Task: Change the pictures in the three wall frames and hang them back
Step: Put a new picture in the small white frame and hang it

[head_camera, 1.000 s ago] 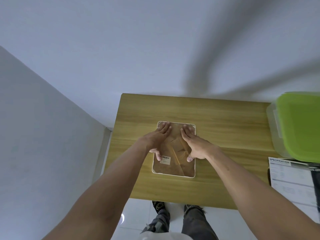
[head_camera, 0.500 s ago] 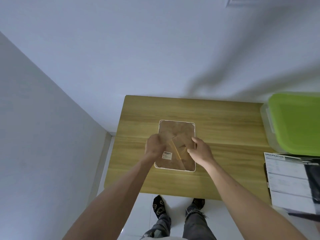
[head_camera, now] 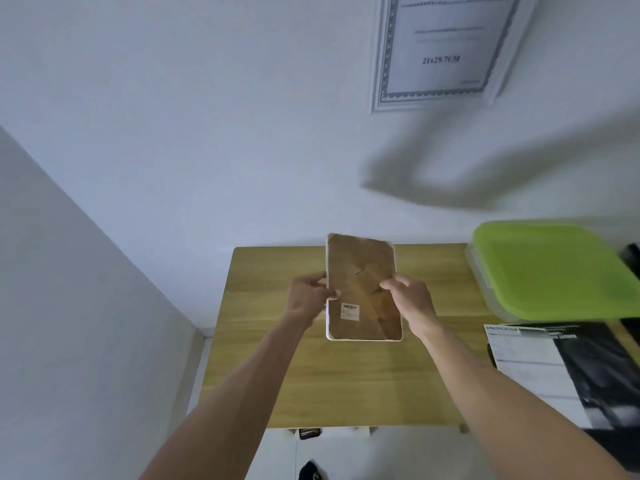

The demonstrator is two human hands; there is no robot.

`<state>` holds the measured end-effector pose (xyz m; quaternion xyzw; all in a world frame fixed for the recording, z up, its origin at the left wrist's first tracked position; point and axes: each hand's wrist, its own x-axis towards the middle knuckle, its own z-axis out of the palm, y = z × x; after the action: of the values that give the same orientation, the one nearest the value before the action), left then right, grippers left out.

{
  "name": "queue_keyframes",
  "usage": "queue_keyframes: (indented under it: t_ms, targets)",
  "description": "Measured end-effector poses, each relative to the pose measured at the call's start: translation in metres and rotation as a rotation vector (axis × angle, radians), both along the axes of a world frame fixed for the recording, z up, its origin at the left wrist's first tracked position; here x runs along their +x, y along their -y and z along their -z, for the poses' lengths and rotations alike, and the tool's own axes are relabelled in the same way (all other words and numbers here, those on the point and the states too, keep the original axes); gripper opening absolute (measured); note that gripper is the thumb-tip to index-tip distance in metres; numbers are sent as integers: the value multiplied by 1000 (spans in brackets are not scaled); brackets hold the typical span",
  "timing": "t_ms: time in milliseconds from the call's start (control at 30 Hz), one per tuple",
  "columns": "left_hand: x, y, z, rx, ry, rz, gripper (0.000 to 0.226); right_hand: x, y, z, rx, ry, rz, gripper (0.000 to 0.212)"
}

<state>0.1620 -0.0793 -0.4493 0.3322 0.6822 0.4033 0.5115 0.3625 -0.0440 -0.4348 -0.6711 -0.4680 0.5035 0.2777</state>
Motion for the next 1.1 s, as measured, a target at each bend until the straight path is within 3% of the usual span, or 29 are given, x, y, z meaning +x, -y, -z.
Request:
queue_keyframes:
  t_ms: [133, 233, 333, 467, 633, 867, 1000, 1100]
  targets:
    - [36, -7, -40, 150, -51, 23, 35, 30, -9, -35, 95, 68, -47, 20]
    - [76, -7, -66, 252, -174, 22, 28, 53, -14, -60, 197, 127, -90, 35]
    - [129, -3, -91, 347, -339, 14, 21, 77, -17, -92, 254, 16, -94, 40]
    - [196, 0, -113, 404, -516, 53, 18, 116, -23, -130, 313, -140, -40, 20]
    - [254, 2, -134, 457, -670, 93, 18, 169, -24, -160, 346, -280, -43, 36]
    - [308, -9, -155, 625, -860, 267, 54, 234, -40, -197, 424, -231, -65, 23]
    - [302, -37, -184, 777, -901, 52, 53, 264, -59, -237, 482, -236, -34, 29]
    - [283, -74, -224, 756, -875, -60, 61, 282, -76, -270, 549, -255, 5, 27]
